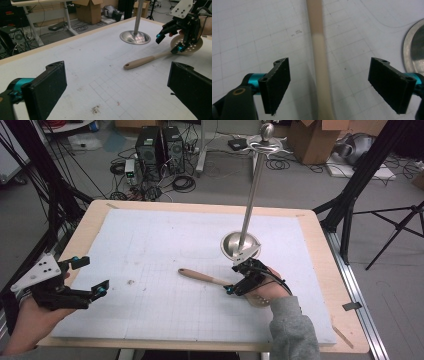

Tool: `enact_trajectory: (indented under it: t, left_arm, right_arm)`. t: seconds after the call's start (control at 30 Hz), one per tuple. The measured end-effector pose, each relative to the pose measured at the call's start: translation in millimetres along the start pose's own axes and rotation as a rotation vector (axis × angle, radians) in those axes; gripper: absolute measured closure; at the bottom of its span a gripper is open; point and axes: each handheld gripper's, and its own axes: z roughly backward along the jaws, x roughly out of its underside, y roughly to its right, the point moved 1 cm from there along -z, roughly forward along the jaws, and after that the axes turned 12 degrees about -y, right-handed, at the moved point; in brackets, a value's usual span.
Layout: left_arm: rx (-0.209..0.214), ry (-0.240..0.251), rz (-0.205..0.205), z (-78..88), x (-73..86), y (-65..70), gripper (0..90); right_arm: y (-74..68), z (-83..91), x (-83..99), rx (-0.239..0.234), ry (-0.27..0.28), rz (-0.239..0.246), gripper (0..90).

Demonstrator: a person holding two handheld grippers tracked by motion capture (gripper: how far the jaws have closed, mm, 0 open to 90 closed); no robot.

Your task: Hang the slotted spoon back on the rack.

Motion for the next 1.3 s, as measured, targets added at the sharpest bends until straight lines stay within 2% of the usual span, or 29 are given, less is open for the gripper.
enact_trajectory:
  t: [0.2,0.37,0.73,0.9,1.0,1.3]
  left_arm:
    - [0.000,0.001,0.005,-0.3,0.7,-0.4,2.7]
    - [-0.001,-0.002,0.005,-0.4,1.2,-0.8,2.7]
    - [-0.002,-0.003,0.009,-0.5,2.3,-1.9,2.7]
    - [0.000,-0.003,0.009,-0.6,2.5,-1.8,2.7]
    - [0.019,0.006,0.018,-0.3,1.7,-1.3,2.7]
    - [0.016,0.007,0.021,0.5,2.1,-1.8,2.7]
  right_arm:
    - [-0.3,-2.4,0.0,-0.006,-0.029,0.013,24.7]
    - [-0.7,-5.2,1.5,-0.001,-0.079,0.023,31.8]
    - [-1.0,-9.8,1.1,0.000,-0.118,0.054,47.2]
    - [-1.7,-11.7,1.5,-0.005,-0.144,0.052,53.8]
    - [-1.6,-11.6,1.9,-0.005,-0.147,0.048,56.9]
    - [-3.3,-10.9,2.1,0.000,-0.148,0.082,76.1]
